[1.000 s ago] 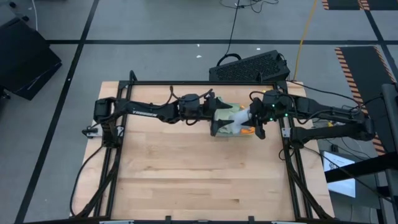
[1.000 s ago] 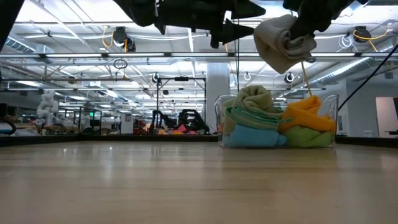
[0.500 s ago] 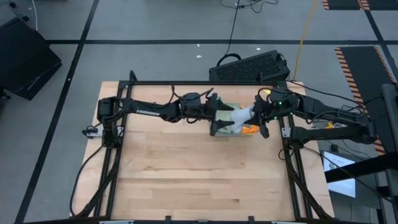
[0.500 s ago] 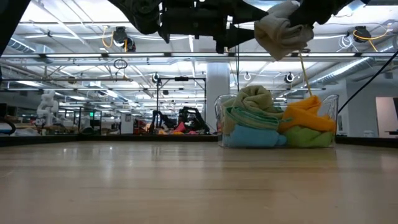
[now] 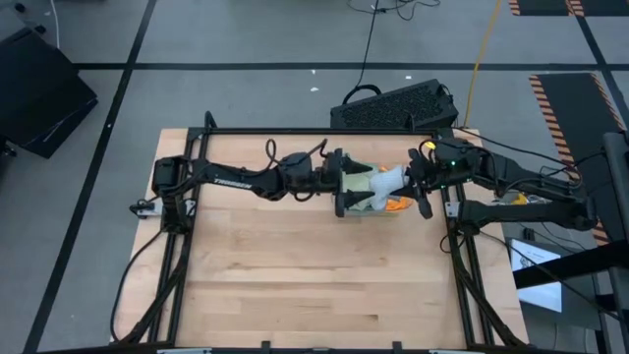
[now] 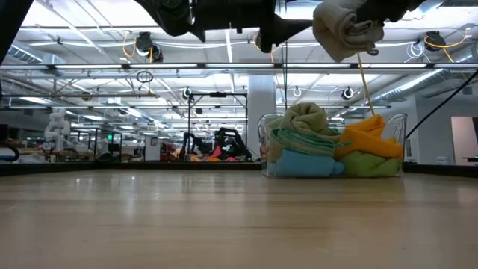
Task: Fold microfiber towels
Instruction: Put the folded gray microfiber cloth into the transparent bin
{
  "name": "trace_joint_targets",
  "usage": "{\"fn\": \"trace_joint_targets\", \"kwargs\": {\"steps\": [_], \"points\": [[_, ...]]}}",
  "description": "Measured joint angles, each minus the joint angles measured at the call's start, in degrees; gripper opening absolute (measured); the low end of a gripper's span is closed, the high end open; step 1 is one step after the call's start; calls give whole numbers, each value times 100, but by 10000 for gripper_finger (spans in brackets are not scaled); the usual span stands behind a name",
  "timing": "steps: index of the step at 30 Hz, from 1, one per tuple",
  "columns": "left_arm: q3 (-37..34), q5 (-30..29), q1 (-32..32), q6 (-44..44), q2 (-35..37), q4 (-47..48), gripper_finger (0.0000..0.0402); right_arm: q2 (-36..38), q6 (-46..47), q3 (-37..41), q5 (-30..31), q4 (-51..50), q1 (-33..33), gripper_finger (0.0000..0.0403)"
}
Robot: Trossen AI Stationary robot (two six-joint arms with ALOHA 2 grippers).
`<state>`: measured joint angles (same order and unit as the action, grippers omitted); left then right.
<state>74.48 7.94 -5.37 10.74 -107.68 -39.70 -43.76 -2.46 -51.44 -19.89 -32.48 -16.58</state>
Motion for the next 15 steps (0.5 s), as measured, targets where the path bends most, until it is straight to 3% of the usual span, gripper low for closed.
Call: {"fn": "trace_joint_targets", "kwargs": {"steps": [6,15], "points": [[0,-385,109,-115,0,88,395,-27,60,230,-591,672,2,38],[0,-51,155,-55,-2,118,355,-30,-6,424,-593,1253,2,38]]}}
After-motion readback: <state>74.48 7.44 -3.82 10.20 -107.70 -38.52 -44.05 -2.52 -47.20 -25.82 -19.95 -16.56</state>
